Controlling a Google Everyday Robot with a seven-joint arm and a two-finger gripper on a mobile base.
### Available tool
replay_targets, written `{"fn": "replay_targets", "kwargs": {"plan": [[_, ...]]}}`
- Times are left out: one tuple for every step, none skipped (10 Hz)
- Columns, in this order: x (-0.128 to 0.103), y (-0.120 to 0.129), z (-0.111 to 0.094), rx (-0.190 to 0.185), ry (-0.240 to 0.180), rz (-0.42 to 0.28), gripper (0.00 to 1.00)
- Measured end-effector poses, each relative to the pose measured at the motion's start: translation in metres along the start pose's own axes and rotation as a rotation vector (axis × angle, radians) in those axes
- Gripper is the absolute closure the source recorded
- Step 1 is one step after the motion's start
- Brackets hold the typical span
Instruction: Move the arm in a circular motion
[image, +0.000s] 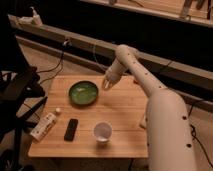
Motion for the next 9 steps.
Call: {"fn": "replay_targets", "kwargs": {"plan": [[0.012,-0.004,-0.002,0.008,0.015,0.011,1.00],[0.024,-0.004,-0.006,0.014,0.029,0.025,1.00],[0.034,-0.002,-0.010,0.019,0.042,0.038,1.00],[0.043,0.005,-0.016,0.022,0.058,0.054,1.00],[0.049,0.011,-0.021,0.027,0.073,0.068,1.00],[0.055,0.019,-0.027,0.033,0.090,0.088,1.00],[0.060,0.027,-0.032,0.037,0.107,0.108,1.00],[0.064,0.034,-0.038,0.041,0.122,0.124,1.00],[0.068,0.043,-0.045,0.046,0.140,0.144,1.00]]}}
